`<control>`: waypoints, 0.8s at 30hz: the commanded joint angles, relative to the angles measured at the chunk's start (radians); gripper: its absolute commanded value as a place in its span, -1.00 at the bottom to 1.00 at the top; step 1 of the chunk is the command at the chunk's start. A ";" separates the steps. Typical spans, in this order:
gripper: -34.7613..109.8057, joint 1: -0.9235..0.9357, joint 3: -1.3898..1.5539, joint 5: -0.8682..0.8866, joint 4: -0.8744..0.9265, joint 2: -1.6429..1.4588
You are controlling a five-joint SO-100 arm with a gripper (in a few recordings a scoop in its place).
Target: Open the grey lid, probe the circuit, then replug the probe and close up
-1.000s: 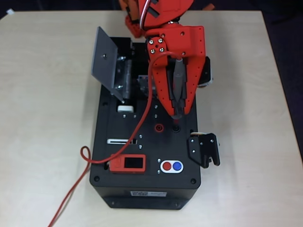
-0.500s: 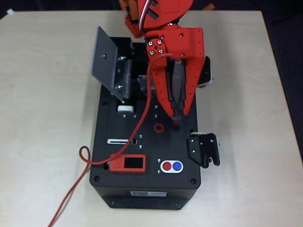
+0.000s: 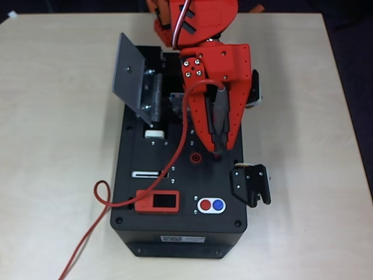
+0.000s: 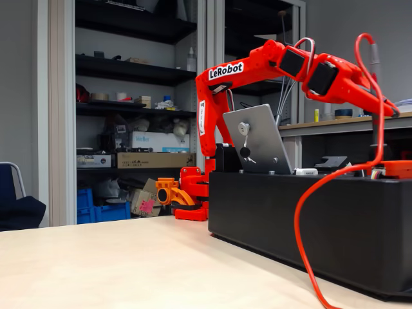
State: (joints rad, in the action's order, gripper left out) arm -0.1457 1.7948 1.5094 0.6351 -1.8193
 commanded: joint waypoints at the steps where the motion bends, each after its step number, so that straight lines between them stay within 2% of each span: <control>1: -0.52 -0.002 0.005 -0.005 0.003 0.011; 16: -0.52 -0.018 0.025 0.044 -0.028 0.064; 24: -0.19 -0.043 0.061 0.038 -0.054 0.014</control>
State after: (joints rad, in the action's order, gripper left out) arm -0.1687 1.8346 1.5417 0.5921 -1.7457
